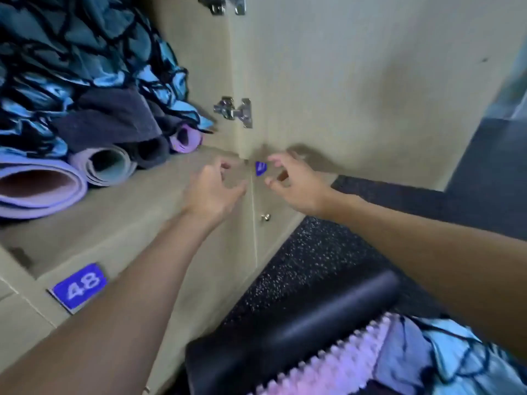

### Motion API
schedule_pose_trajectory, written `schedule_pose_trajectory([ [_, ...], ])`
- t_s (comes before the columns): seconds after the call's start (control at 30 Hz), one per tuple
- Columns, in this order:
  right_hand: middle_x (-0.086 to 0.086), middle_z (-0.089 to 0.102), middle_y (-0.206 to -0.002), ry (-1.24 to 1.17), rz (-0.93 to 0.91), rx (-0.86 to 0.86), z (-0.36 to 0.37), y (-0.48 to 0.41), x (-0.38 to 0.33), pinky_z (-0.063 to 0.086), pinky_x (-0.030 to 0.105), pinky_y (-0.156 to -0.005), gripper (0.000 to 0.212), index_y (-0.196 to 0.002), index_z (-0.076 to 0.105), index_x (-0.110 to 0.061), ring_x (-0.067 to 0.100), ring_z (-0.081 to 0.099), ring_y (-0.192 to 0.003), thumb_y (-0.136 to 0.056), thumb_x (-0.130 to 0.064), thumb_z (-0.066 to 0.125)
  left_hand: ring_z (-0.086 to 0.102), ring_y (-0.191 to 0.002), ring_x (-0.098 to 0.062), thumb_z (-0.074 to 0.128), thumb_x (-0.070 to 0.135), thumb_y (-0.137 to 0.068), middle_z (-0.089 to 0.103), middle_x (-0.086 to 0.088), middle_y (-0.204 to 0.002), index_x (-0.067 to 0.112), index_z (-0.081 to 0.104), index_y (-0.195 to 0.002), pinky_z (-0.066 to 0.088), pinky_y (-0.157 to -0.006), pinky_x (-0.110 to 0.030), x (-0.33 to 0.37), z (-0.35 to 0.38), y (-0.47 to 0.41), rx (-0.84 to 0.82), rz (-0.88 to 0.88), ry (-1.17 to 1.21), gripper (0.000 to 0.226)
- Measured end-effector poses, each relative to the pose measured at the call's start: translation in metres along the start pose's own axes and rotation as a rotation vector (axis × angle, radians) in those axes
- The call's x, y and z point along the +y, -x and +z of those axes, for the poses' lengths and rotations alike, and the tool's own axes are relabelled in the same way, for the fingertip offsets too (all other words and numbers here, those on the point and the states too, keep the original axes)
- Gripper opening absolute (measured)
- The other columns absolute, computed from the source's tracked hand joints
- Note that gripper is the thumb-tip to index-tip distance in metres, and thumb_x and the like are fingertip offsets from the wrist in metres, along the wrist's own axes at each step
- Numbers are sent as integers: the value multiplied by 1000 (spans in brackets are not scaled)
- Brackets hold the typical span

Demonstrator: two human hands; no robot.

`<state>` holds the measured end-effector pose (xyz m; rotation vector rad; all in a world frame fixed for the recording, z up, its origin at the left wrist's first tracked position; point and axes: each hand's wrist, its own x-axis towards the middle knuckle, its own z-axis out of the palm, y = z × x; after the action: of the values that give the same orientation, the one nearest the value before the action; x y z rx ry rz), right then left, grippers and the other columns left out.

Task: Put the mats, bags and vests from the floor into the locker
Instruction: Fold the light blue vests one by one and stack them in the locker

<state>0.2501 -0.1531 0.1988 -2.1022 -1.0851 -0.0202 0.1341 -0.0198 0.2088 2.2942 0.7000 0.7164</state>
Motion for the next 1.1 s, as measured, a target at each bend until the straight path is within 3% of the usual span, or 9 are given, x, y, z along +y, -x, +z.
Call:
schedule_pose_trajectory([
  [0.2, 8, 57, -104, 26, 295, -46, 0, 148, 112, 46, 32, -83, 36, -128, 53, -7, 19, 54, -86, -94, -16, 59, 62, -96, -21, 72, 36, -84, 63, 2, -101, 23, 62, -110, 48, -87, -32, -16, 118, 105, -461, 37, -124, 31],
  [0.3, 4, 58, -89, 55, 433, -116, 10, 219, 165, 41, 30, -79, 24, -114, 61, -5, 20, 52, -81, -92, -12, 60, 63, -91, -21, 74, 39, -82, 62, 7, -94, 29, 60, -101, 52, -89, -39, -25, 177, 161, -652, 46, -114, 25],
  [0.4, 5, 62, -93, 44, 553, -180, 26, 282, 211, 42, 32, -80, 22, -110, 64, -5, 21, 54, -84, -90, -13, 62, 63, -97, -23, 66, 46, -77, 66, 6, -102, 30, 62, -103, 52, -88, -39, -29, 225, 211, -792, 63, -128, 31],
  [0.47, 11, 65, -106, 61, 663, -237, 36, 315, 235, 42, 30, -82, 26, -114, 62, -5, 23, 56, -89, -91, -16, 61, 60, -111, -26, 64, 41, -83, 63, 1, -121, 28, 62, -118, 49, -93, -39, -34, 253, 235, -874, 101, -193, 37],
  [0.6, 10, 57, -102, 63, 771, -267, 53, 359, 276, 43, 31, -78, 10, -97, 65, -16, 26, 55, -94, -89, -22, 62, 43, -131, -24, 60, 51, -88, 40, 8, -148, 31, 44, -142, 37, -104, -42, -60, 299, 258, -903, 203, -450, 60],
  [0.73, 8, 53, -127, 191, 825, -369, 61, 379, 307, 44, 38, -96, 53, -134, 51, -21, 30, 48, -120, -86, -36, 68, 26, -133, -25, 58, 53, -88, 29, 9, -149, 40, 40, -143, 32, -102, -43, -81, 327, 262, -842, 335, -664, 58],
  [0.87, 1, 39, -148, 266, 758, -501, 69, 391, 322, 36, 40, -104, 69, -147, 36, -30, 28, 38, -130, -86, -33, 68, 29, -126, -24, 61, 43, -88, 31, 9, -141, 40, 44, -135, 35, -95, -42, -86, 340, 260, -765, 351, -643, 49],
  [0.97, 0, 43, -143, 296, 738, -559, 75, 392, 326, 33, 39, -102, 56, -141, 45, -30, 27, 36, -128, -89, -21, 62, 30, -121, -23, 62, 40, -88, 34, 11, -133, 40, 46, -129, 34, -91, -40, -88, 344, 258, -735, 346, -614, 44],
  [1.1, 6, 61, -117, 308, 705, -451, 71, 388, 326, 44, 38, -95, 25, -111, 69, -21, 29, 49, -113, -90, -13, 57, 30, -120, -24, 60, 40, -89, 34, 9, -132, 38, 47, -128, 35, -93, -41, -83, 342, 256, -781, 310, -620, 41],
])
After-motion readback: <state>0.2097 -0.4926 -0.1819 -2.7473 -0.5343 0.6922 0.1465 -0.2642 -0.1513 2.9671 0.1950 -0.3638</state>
